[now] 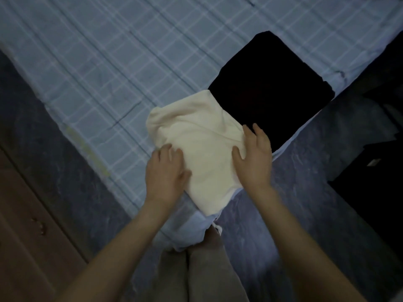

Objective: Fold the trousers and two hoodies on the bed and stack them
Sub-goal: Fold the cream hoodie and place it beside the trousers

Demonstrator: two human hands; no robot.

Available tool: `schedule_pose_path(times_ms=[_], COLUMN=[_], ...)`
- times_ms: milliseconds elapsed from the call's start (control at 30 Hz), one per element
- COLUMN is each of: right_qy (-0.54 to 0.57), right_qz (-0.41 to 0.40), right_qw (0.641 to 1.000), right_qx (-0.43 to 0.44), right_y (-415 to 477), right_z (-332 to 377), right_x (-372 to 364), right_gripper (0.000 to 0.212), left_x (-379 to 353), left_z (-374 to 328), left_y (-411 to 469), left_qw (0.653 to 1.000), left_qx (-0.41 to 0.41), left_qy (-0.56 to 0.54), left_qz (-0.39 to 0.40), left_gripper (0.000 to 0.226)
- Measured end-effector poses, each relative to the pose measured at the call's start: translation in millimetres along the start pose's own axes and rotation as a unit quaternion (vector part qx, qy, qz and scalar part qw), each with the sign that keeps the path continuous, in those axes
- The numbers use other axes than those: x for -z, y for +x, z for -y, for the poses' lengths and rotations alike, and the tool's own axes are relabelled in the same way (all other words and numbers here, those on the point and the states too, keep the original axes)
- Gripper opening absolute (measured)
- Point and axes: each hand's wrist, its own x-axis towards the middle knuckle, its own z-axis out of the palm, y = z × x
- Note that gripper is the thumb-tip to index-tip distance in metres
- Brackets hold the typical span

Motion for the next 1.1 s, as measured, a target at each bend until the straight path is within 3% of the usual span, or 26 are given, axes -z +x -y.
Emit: schedule_pose_path(times_ms=[100, 233, 533, 633, 733, 833, 967, 1100], right_qy=[0.011, -0.066, -0.077, -0.083, -0.106, -0.051, -0.035, -0.041], right_qz=[-0.040, 0.003, -0.057, -0.011, 0.088, 0.125, 0.024, -0.067], right_qw=[0.998, 0.994, 0.993, 0.993, 0.986, 0.987, 0.999, 0.996], right_qx=[-0.054, -0.083, -0.072, -0.085, -0.095, -0.082, -0.001, 0.046], right_y=[-25, -32, -19, -21, -19, -17, -38, -86], right_z=[26, 13, -22, -9, 6, 33, 94, 163], right_x=[-31, -77, -124, -107, -78, -30, 43, 96], right_gripper=[0.062, 0.062, 0.063, 0.062, 0.060, 0.056, 0.051, 0.052], left_x=[3, -29, -89, -68, -38, 3, 82, 169], left_z=[0, 11, 26, 17, 7, -9, -23, -5], left_y=[44, 100, 124, 117, 114, 110, 83, 26], left_qw=[0.984, 0.948, 0.945, 0.947, 0.944, 0.938, 0.957, 0.931], left_qx=[-0.167, -0.300, -0.317, -0.300, -0.270, -0.271, -0.264, -0.338], left_qy=[0.010, 0.095, 0.078, 0.094, 0.125, 0.116, -0.066, -0.125], left_qz=[-0.060, 0.041, 0.029, 0.070, 0.144, 0.182, 0.103, -0.058], left_gripper=[0.057, 0.058, 0.061, 0.062, 0.064, 0.048, 0.045, 0.046])
